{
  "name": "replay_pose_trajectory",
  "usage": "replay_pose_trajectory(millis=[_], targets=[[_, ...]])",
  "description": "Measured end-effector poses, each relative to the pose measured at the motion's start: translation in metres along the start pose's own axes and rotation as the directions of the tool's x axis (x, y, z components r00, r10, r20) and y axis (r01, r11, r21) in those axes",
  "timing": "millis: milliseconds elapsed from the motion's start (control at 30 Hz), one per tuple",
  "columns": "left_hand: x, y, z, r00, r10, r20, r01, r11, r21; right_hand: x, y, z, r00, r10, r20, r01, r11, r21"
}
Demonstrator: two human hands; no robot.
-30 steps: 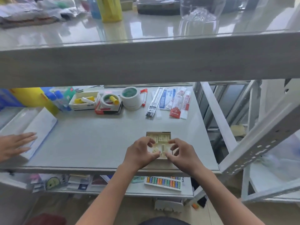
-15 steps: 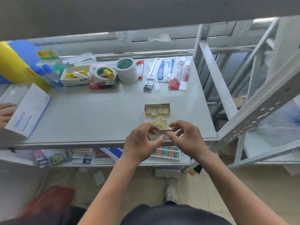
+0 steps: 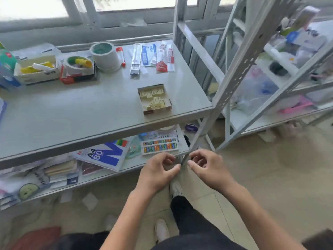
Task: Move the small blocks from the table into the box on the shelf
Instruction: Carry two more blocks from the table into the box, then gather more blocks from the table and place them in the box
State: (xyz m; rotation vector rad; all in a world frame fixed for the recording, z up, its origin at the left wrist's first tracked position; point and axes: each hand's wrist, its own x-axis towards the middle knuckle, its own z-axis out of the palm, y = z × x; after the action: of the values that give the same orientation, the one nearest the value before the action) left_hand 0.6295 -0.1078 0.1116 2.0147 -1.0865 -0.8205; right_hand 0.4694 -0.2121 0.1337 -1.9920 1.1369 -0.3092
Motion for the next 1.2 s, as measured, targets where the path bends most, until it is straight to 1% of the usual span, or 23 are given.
replay_pose_trajectory(millis=[100,167,233,300,400,467,633,700,900,967,1100,1133,1200], targets=[[-0.018,-0.005,0.041,0.986,0.037,0.16,-0.045,0.998,0.046,-0.047,0.025,0.0,0.993,0.099,-0.069,-0.101,0.995,-0.025],[-0.037,0.007,0.067,0.954,0.085,0.288,-0.111,0.991,0.076,-0.089,0.043,-0.007,0.974,0.2,-0.11,-0.205,0.978,-0.035],[-0.059,0.024,0.087,0.911,0.137,0.389,-0.172,0.984,0.056,-0.132,0.058,-0.019,0.939,0.308,-0.154,-0.313,0.95,-0.009],[-0.074,0.04,0.102,0.868,0.191,0.458,-0.243,0.968,0.056,-0.167,0.071,-0.029,0.891,0.402,-0.211,-0.408,0.913,0.014],[-0.086,0.055,0.12,0.794,0.255,0.551,-0.383,0.914,0.13,-0.207,0.089,-0.035,0.819,0.495,-0.29,-0.501,0.863,0.061],[-0.095,0.065,0.129,0.758,0.271,0.593,-0.434,0.888,0.149,-0.228,0.097,-0.034,0.788,0.529,-0.313,-0.525,0.845,0.107],[-0.124,0.087,0.162,0.696,0.297,0.654,-0.503,0.852,0.148,-0.27,0.106,-0.037,0.776,0.549,-0.309,-0.514,0.836,0.194],[-0.141,0.097,0.184,0.654,0.308,0.691,-0.537,0.832,0.138,-0.291,0.116,-0.046,0.759,0.557,-0.337,-0.511,0.83,0.223],[-0.227,0.139,0.265,0.518,0.323,0.792,-0.624,0.776,0.092,-0.4,0.171,-0.08,0.653,0.63,-0.421,-0.551,0.776,0.307],[-0.262,0.149,0.291,0.474,0.311,0.824,-0.623,0.78,0.064,-0.445,0.195,-0.09,0.597,0.662,-0.453,-0.563,0.748,0.352],[-0.325,0.158,0.339,0.412,0.274,0.869,-0.609,0.793,0.039,-0.531,0.246,-0.103,0.46,0.727,-0.511,-0.576,0.681,0.451],[-0.339,0.159,0.349,0.396,0.26,0.881,-0.586,0.81,0.024,-0.551,0.257,-0.104,0.423,0.746,-0.515,-0.58,0.659,0.478],[-0.367,0.166,0.367,0.357,0.237,0.903,-0.497,0.867,-0.031,-0.588,0.28,-0.107,0.329,0.782,-0.53,-0.587,0.609,0.534]])
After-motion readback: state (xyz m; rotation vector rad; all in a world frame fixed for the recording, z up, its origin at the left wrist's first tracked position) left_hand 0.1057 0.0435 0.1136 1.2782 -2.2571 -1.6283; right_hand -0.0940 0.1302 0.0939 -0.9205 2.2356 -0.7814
